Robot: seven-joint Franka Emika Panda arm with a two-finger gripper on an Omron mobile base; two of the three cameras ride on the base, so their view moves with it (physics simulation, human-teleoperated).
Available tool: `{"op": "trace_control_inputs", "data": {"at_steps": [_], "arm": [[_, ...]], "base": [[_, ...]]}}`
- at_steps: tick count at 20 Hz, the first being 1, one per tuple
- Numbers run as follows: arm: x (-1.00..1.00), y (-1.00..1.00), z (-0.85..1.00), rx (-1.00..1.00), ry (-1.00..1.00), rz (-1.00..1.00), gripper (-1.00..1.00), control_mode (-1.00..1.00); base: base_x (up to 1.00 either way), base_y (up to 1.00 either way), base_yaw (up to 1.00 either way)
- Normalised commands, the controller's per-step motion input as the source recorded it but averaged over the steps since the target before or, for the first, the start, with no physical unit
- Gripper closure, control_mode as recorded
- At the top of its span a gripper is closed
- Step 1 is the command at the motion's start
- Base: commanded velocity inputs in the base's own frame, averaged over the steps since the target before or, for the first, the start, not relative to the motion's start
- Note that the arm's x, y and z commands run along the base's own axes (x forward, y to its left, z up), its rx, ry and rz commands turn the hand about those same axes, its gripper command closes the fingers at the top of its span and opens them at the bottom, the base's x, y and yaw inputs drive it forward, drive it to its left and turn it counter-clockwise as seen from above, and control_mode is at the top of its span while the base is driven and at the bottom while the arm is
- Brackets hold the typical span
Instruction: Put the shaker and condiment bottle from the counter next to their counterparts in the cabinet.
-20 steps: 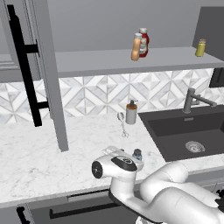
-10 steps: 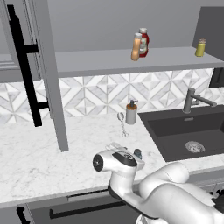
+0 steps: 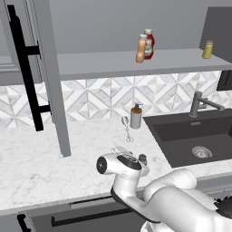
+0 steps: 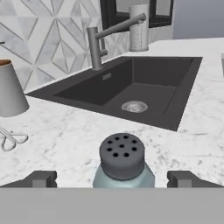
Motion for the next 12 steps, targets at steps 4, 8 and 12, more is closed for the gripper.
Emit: {"op": "trace_control_inputs", "data": {"at_steps": [4,8,12], "arm": [[0.20,-0.59,-0.14,0.08,-0.07,0.00,-1.00,-1.00],[0.05,-0.52,-0.31,0.08,-0.06,0.00,1.00,-1.00],[0.00,-0.45,-0.23,0.07,-0.01,0.00,1.00,-1.00]], "base": [[0.00,0.00,0.00],[0.00,0.00,0.00],[0.00,0.00,0.00]]}}
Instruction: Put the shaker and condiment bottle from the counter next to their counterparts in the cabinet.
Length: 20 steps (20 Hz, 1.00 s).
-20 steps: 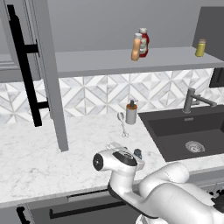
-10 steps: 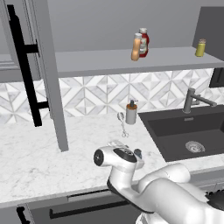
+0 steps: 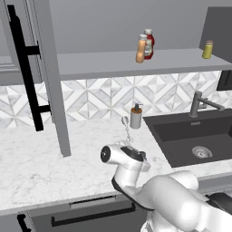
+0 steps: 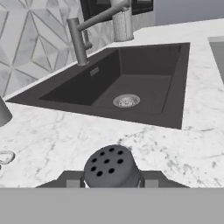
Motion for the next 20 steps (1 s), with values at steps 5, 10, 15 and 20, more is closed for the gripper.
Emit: {"op": "trace_control_inputs", "data": {"at_steps": [5,10,15,20], "arm": [[0.00,-0.03,-0.09,0.00,0.02,0.00,1.00,-1.00],[0.31,0.00,0.14,-0.08,0.00,0.00,1.00,-1.00],[0.08,0.00,0.38,-0.07,0.00,-0.02,1.00,-1.00],[0.04,-0.13,0.31,-0.03,0.00,-0.02,1.00,-1.00]], "base": [[0.00,0.00,0.00],[0.00,0.00,0.00],[0.00,0.00,0.00],[0.00,0.00,0.00]]}}
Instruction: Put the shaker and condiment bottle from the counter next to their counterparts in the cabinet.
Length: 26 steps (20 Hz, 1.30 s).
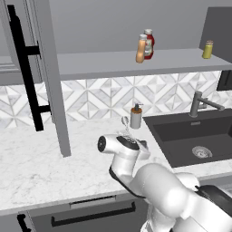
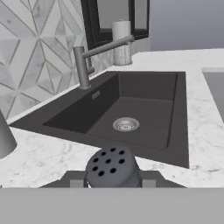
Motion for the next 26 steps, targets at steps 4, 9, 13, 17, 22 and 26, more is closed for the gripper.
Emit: {"op": "trace_control_inputs", "data": {"at_steps": [4,9,13,17,22,26], "arm": [[0.04,-0.29,0.31,0.00,0.00,-0.05,1.00,-1.00],[0.13,-0.26,0.45,0.00,0.00,-0.07,1.00,-1.00],[0.16,-0.22,0.63,0.00,0.00,-0.07,1.00,-1.00],[0.01,-0.31,0.73,0.00,0.00,-0.01,1.00,-1.00],[0.00,-0.36,0.69,0.00,0.00,0.01,1.00,-1.00],[0.00,-0.32,0.78,-0.03,-0.04,0.01,1.00,-1.00]], "base": [[0.00,0.00,0.00],[0.00,0.00,0.00],[0.00,0.00,0.00],[0.00,0.00,0.00],[0.00,0.00,0.00],[0.00,0.00,0.00]]}}
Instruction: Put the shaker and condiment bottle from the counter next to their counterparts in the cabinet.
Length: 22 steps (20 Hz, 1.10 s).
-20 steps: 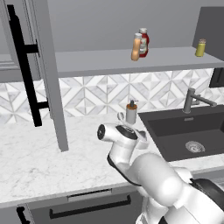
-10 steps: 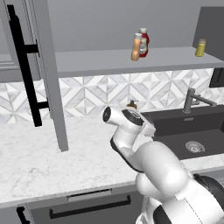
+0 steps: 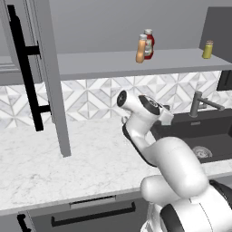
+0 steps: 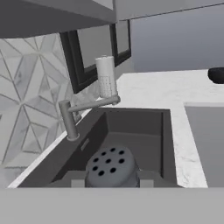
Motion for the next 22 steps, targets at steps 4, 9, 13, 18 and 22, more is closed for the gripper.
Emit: {"op": "trace_control_inputs", "data": {"at_steps": [4,9,13,18,22], "arm": [[0.02,-0.29,0.72,-0.04,-0.06,0.00,1.00,-1.00],[0.18,-0.31,0.83,-0.02,-0.04,0.00,1.00,-1.00],[0.20,-0.33,0.98,-0.02,-0.03,0.00,1.00,-1.00],[0.12,-0.20,0.69,-0.05,-0.03,0.00,1.00,-1.00],[0.00,0.01,0.03,-0.11,-0.03,0.00,1.00,-1.00]], "base": [[0.00,0.00,0.00],[0.00,0.00,0.00],[0.00,0.00,0.00],[0.00,0.00,0.00],[0.00,0.00,0.00]]}}
